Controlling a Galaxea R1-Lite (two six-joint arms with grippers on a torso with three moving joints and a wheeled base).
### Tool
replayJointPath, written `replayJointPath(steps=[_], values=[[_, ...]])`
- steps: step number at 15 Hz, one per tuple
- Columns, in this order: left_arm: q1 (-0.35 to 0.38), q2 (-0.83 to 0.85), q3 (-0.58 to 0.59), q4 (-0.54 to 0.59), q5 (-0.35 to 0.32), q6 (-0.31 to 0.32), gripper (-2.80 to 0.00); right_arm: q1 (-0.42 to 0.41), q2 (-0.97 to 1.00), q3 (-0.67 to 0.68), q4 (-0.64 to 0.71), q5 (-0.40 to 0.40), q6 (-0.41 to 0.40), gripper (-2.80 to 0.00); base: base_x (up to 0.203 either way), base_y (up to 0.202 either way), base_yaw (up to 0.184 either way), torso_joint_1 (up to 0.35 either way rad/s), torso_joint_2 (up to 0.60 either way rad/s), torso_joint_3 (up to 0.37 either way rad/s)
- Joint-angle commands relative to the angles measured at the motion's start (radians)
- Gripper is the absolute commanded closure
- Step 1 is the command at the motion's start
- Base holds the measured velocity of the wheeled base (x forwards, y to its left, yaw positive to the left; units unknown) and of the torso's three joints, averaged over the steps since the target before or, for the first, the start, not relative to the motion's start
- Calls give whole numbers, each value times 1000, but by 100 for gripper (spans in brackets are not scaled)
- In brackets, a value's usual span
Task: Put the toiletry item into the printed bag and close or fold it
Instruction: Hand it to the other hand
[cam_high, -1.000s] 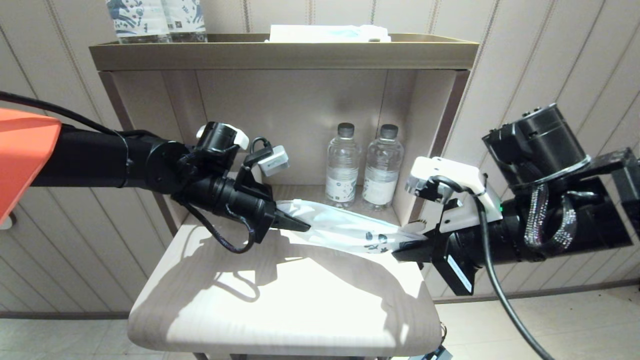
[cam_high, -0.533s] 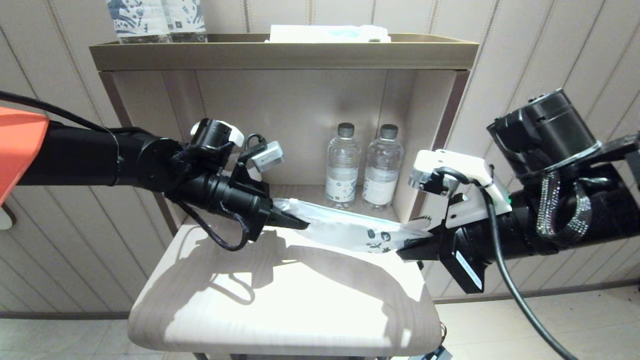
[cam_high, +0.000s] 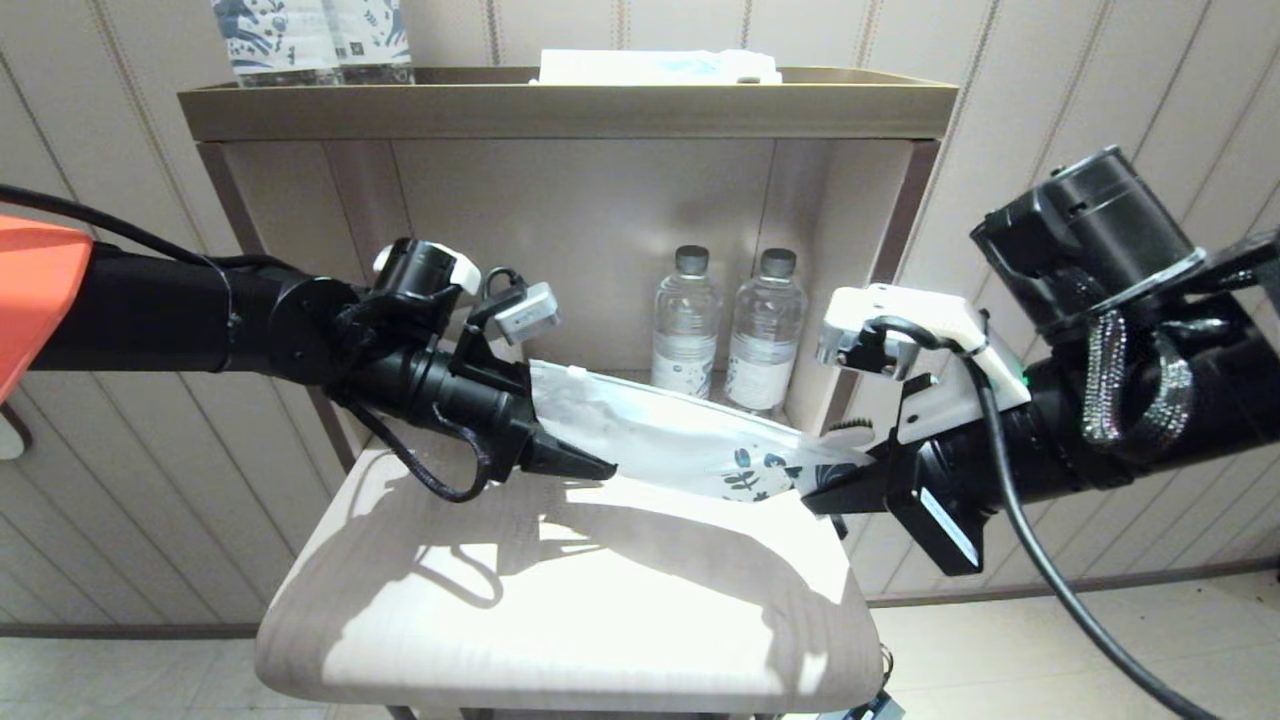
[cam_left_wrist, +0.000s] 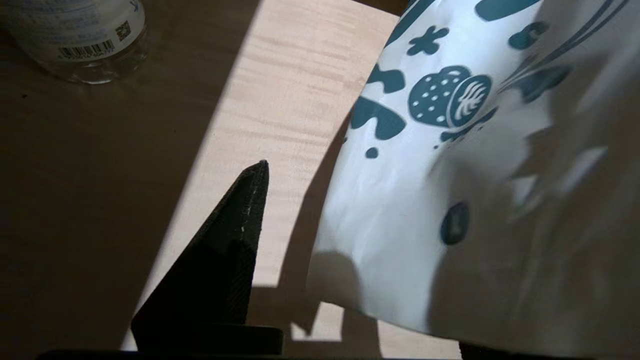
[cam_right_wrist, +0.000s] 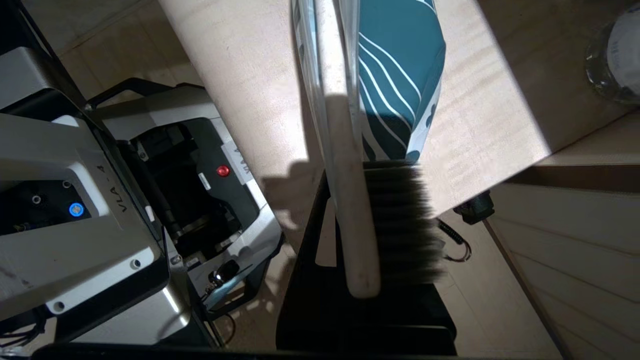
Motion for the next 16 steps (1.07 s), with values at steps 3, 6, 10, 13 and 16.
replayJointPath(steps=[3,6,10,13,16], values=[[0,9,-1,2,-6,6,-280,17,26,-146,173,-70,-20,0,0,0,0,0,0,0],[14,10,-3,3,-29,8,-280,27,62,-261,309,-85,-30,0,0,0,0,0,0,0],[75,-5,-15,8,-67,50,-280,36,132,-406,446,-179,-53,0,0,0,0,0,0,0],[83,-12,-13,8,-79,57,-280,40,212,-572,587,-259,-63,0,0,0,0,0,0,0],[83,-11,-6,8,-79,68,-280,70,239,-579,618,-343,-86,0,0,0,0,0,0,0]])
